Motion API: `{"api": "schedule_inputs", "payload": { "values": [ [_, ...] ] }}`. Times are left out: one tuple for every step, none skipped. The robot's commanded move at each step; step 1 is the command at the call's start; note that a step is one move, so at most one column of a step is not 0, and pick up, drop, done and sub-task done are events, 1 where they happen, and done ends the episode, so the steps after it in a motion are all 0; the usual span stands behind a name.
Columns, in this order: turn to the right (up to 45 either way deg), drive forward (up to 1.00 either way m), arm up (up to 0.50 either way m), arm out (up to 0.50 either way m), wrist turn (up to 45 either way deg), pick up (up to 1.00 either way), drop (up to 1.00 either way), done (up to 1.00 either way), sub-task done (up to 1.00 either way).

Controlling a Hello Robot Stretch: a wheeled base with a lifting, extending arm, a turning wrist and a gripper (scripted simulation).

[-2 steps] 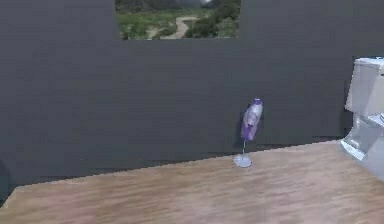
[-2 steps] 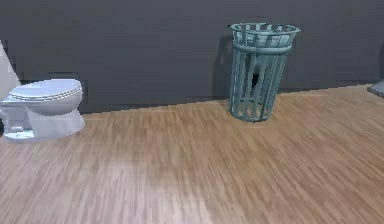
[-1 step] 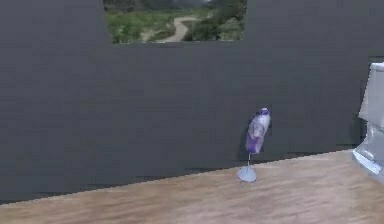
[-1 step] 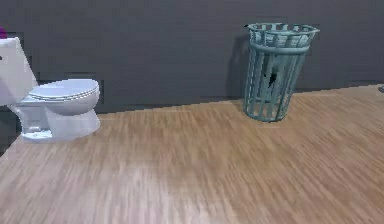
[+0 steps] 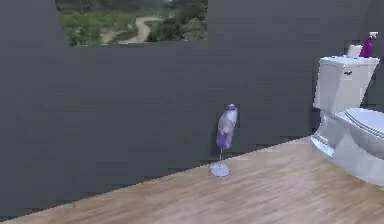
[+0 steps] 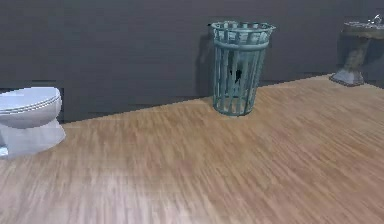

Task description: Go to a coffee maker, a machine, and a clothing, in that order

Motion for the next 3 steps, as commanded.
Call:
{"api": "schedule_inputs", "payload": {
  "values": [
    [0.0, 0.6, 0.0, 0.0, 0.0, 0.0, 0.0, 0.0, 0.0],
    [15.0, 0.0, 0.0, 0.0, 0.0, 0.0, 0.0, 0.0, 0.0],
    [0.0, 0.0, 0.0, 0.0, 0.0, 0.0, 0.0, 1.0, 0.0]
  ]
}}
